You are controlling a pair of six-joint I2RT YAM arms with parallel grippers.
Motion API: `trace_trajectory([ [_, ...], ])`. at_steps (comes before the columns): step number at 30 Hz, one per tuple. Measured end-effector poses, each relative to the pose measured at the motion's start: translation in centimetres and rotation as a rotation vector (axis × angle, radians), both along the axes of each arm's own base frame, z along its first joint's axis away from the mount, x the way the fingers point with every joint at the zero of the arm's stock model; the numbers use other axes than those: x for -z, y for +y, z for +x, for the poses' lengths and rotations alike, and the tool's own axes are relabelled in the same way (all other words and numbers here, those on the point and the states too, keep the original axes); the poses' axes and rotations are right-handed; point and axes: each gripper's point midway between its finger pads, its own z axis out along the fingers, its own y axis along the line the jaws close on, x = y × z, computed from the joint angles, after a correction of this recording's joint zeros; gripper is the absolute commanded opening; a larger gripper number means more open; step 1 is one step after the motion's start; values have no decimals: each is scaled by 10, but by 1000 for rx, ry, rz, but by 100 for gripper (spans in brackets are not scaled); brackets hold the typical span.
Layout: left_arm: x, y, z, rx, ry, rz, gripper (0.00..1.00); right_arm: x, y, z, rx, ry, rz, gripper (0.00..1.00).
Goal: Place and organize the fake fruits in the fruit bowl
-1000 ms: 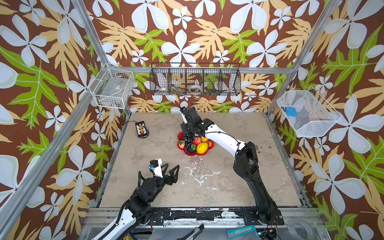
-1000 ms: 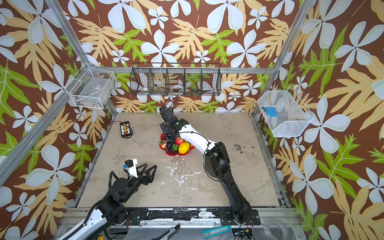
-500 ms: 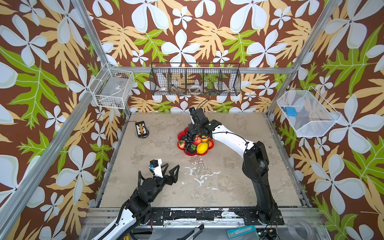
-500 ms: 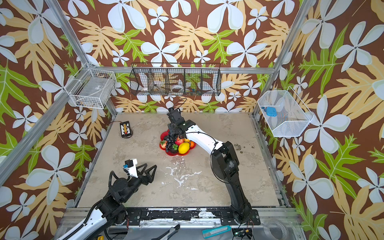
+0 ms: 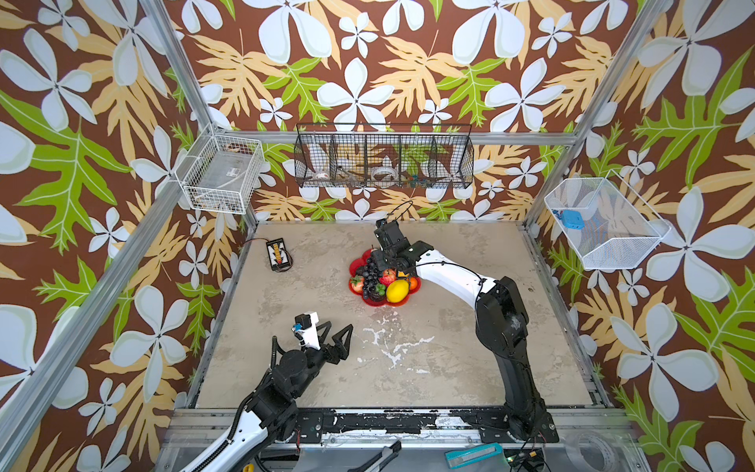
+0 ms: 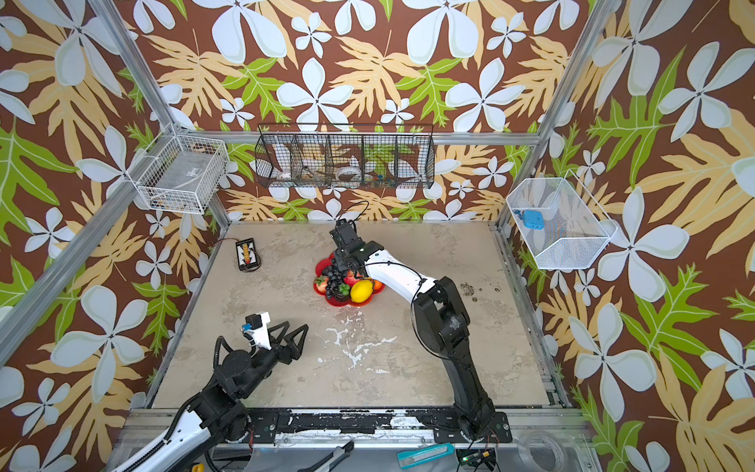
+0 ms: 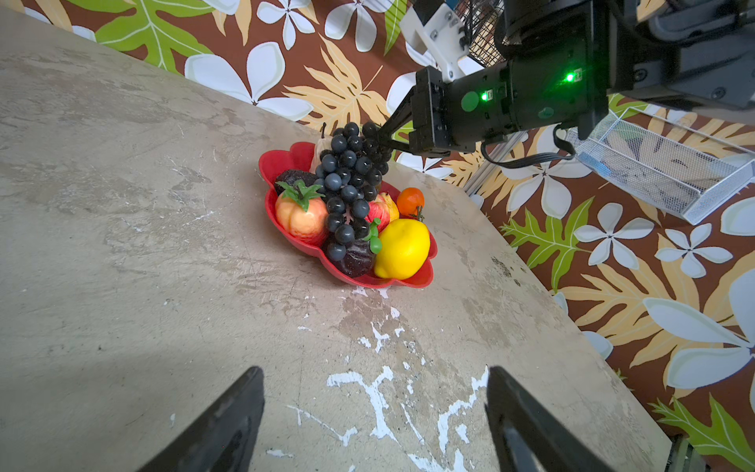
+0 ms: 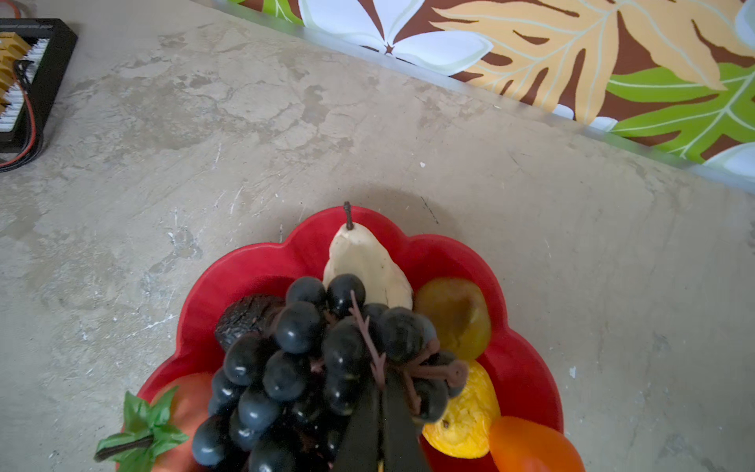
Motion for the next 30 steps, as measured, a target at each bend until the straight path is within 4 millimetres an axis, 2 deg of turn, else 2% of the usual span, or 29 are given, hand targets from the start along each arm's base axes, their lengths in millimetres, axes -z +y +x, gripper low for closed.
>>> trace_trajectory([
  [5,0,0,0,0,0,0,86,2,-10,5,33,10,11,17],
  [9,0,0,0,0,0,0,86,-3,-9,5,28,6,25,25],
  [20,1,-1,0,3,2,1,86,-30,-9,0,12,-22,61,34],
  [25,1,-1,0,3,5,4,86,-45,-21,-16,9,-32,72,42],
  [30,1,-1,0,3,4,3,86,-57,-54,-56,19,-44,69,50],
])
